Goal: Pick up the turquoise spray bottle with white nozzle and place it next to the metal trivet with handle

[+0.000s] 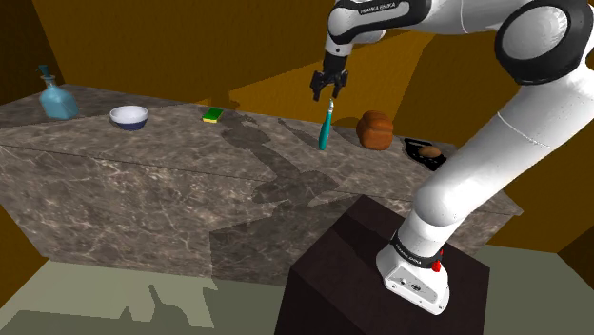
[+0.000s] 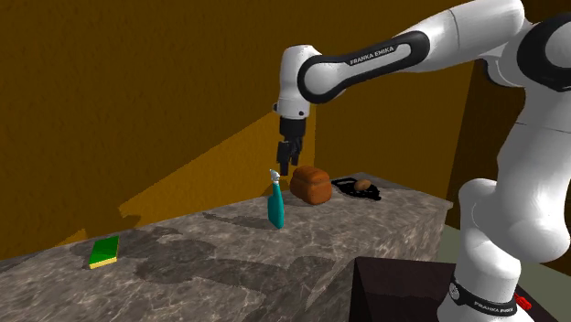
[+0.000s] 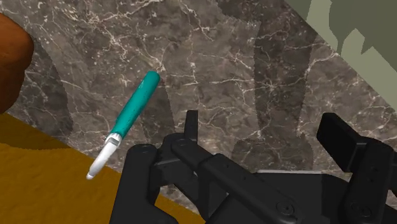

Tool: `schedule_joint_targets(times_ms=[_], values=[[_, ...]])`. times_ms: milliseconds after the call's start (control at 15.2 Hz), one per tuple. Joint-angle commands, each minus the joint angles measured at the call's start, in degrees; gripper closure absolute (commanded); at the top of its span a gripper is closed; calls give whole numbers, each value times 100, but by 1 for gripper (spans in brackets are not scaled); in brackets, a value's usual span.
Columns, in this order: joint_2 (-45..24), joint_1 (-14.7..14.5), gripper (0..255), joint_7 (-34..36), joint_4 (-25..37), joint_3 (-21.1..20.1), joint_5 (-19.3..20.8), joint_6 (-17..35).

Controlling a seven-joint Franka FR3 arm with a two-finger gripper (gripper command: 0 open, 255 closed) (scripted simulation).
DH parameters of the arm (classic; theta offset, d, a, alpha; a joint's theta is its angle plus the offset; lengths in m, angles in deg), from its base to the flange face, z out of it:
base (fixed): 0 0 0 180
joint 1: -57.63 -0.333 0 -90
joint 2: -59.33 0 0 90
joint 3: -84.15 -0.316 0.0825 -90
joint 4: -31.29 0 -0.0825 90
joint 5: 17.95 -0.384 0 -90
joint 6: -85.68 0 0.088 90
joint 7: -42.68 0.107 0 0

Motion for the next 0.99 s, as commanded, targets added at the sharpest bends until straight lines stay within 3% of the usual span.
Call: schedule_joint_targets(times_ms=[0,924], values=[[-318,94,0,87,201,84,35,103],[-2515,763,0,460,1952,717,-59,444]])
